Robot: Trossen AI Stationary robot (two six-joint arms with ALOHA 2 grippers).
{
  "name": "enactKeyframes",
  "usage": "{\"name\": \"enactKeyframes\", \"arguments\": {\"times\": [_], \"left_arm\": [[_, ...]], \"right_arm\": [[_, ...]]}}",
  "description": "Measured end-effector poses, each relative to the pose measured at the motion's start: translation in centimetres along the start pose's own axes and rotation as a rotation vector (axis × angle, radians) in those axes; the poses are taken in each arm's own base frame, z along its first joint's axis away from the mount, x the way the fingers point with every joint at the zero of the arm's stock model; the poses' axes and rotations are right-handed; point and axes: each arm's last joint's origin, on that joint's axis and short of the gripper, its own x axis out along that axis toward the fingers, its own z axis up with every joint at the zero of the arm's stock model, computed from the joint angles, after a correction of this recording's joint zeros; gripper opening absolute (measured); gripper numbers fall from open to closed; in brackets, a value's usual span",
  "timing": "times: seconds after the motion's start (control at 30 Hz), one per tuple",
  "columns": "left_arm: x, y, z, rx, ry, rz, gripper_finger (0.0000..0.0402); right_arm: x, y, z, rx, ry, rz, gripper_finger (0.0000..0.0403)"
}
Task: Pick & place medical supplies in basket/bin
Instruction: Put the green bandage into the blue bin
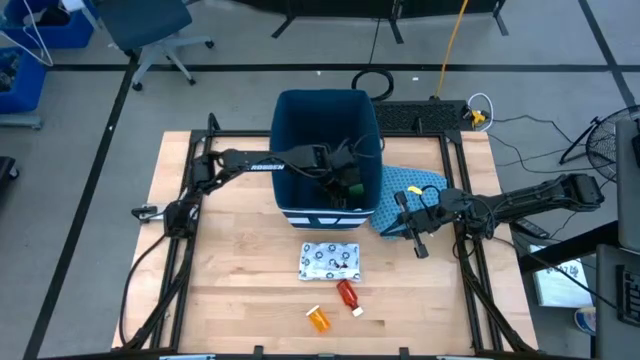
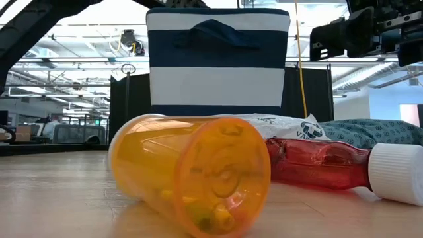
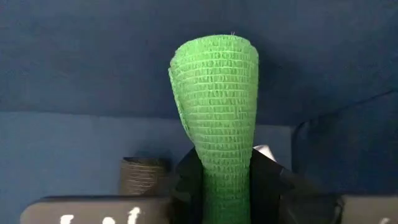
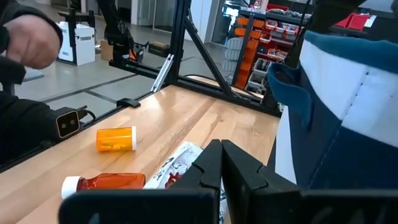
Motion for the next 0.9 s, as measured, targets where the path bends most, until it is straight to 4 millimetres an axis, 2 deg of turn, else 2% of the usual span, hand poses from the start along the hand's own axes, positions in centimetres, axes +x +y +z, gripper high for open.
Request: {"name": "enactKeyframes", "arguments": {"times": [0.3, 0.67, 0.9], "left_arm": [[3.0, -0.2, -0.9, -0.018, 0.066, -0.006, 0.0085], [3.9, -0.9, -1.5, 0.085, 0.115, -0.024, 0.0085], [4.4, -0.9, -2.1, 0.088, 0.17, -0.015, 0.0086]], "right_arm": [[0.0, 0.0, 0.1, 0.028, -0.011, -0.002, 0.0], [0.0, 0.0, 0.1, 0.028, -0.011, -0.002, 0.0], [0.0, 0.0, 0.1, 0.028, -0.011, -0.002, 0.0]]}}
